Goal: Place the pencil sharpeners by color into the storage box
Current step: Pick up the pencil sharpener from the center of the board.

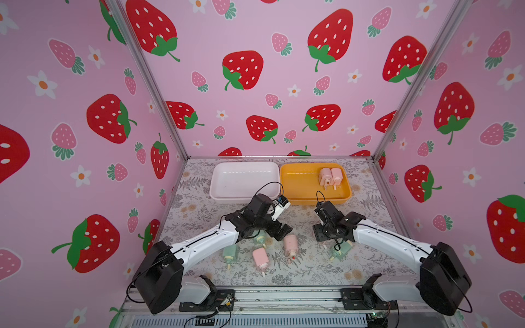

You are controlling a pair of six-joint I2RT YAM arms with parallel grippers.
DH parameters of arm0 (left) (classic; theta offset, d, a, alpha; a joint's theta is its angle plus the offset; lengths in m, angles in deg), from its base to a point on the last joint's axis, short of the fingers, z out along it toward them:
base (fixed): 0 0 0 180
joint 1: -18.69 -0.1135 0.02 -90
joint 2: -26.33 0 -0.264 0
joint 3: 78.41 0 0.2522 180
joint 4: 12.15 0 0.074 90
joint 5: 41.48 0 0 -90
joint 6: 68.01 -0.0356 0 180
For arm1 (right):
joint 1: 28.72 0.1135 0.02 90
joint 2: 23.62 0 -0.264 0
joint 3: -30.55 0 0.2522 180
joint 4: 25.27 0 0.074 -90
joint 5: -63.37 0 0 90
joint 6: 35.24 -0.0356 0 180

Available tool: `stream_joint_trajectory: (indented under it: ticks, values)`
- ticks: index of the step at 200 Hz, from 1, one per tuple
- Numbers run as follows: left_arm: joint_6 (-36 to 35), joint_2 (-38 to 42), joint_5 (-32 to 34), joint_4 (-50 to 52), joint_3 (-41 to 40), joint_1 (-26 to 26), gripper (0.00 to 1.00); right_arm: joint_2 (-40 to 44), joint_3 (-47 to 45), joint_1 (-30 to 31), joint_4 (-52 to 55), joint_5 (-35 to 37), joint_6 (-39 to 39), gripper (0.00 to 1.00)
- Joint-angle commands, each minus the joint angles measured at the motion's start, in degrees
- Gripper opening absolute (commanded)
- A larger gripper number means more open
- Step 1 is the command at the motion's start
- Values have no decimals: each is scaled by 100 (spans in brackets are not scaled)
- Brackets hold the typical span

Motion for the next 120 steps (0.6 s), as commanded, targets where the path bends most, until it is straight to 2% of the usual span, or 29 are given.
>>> stream_joint_trajectory:
  ticks: [1, 45, 94, 120]
  values:
    - [-41, -60, 15, 76, 159, -11, 100, 6, 98, 31, 178, 85, -65, 70]
    - [-44, -69, 11, 75, 179, -11, 100, -22, 98, 39, 224, 87, -80, 67]
    - [-41, -95, 30, 66, 181, -14, 100, -12, 73, 45, 337, 86, -82, 70]
    - [-37, -95, 19, 66, 181, -13, 100, 50, 54, 42, 331, 60, -37, 62]
